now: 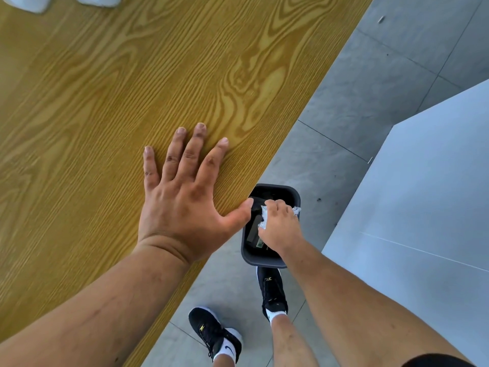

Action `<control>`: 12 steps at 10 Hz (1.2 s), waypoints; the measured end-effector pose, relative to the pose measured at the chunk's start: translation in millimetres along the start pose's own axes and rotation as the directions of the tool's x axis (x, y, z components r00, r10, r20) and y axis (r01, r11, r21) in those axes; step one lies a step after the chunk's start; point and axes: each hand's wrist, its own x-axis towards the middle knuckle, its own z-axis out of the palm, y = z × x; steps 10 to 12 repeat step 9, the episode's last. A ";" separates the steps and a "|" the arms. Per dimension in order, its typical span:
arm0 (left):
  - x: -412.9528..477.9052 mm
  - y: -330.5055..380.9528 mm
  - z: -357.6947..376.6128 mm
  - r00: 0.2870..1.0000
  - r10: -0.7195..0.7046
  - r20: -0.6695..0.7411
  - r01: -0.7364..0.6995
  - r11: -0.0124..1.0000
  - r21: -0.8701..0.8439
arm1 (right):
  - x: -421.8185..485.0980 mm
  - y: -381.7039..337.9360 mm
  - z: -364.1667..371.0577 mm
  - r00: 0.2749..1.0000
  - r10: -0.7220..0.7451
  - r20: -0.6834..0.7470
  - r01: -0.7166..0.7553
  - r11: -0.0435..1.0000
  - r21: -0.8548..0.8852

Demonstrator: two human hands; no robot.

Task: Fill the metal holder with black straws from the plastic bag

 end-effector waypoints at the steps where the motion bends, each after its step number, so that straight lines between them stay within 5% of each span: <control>1: -0.2 0.4 0.0 1.000 0.003 -0.003 -0.003 1.000 -0.001 | 2.6 2.7 1.9 0.999 0.012 -0.043 -0.010 0.999 0.053; 7: 0.6 -1.5 2.3 1.000 0.016 -0.002 -0.016 1.000 0.004 | 2.1 6.2 0.3 0.998 -0.010 0.054 0.012 0.999 -0.042; 12: 0.3 0.8 -2.9 1.000 0.017 -0.013 -0.017 1.000 0.011 | -9.8 12.5 -25.7 1.000 0.018 -0.024 -0.019 0.998 -0.061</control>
